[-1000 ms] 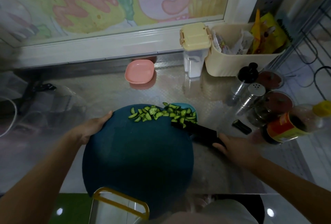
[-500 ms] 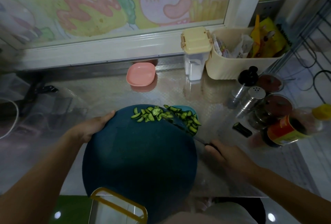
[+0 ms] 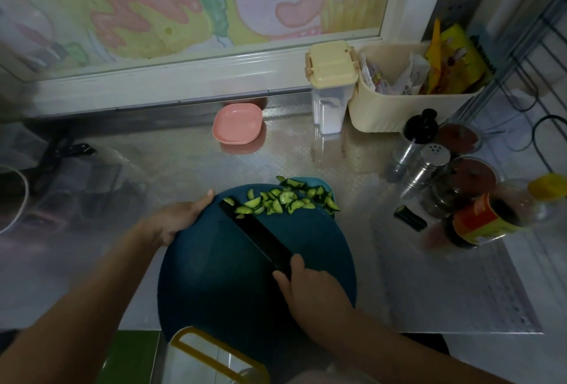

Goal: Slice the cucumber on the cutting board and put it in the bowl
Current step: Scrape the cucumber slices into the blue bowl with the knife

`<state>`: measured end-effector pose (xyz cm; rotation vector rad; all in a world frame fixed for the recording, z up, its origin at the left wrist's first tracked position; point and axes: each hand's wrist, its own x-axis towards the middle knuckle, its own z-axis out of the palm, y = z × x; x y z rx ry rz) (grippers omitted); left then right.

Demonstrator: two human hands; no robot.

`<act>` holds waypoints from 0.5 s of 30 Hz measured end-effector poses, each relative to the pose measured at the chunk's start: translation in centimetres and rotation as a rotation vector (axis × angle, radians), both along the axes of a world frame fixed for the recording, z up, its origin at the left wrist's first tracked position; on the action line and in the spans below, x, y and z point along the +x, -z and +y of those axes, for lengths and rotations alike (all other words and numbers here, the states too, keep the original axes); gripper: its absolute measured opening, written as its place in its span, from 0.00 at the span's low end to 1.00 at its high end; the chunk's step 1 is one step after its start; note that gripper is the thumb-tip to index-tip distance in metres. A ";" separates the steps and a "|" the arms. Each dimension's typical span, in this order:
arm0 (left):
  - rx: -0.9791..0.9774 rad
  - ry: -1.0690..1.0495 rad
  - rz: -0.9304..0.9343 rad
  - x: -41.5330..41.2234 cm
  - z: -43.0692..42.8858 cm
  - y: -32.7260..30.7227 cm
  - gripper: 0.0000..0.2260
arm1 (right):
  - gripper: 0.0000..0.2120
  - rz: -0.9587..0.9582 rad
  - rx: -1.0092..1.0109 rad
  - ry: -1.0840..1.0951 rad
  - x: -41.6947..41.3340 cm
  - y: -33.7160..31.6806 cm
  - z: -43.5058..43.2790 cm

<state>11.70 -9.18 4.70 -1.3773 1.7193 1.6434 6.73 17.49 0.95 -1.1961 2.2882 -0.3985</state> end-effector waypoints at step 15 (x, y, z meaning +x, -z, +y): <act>0.038 0.006 -0.051 2.8 0.9 1.2 0.32 | 0.68 -0.066 0.043 0.070 3.0 0.8 1.5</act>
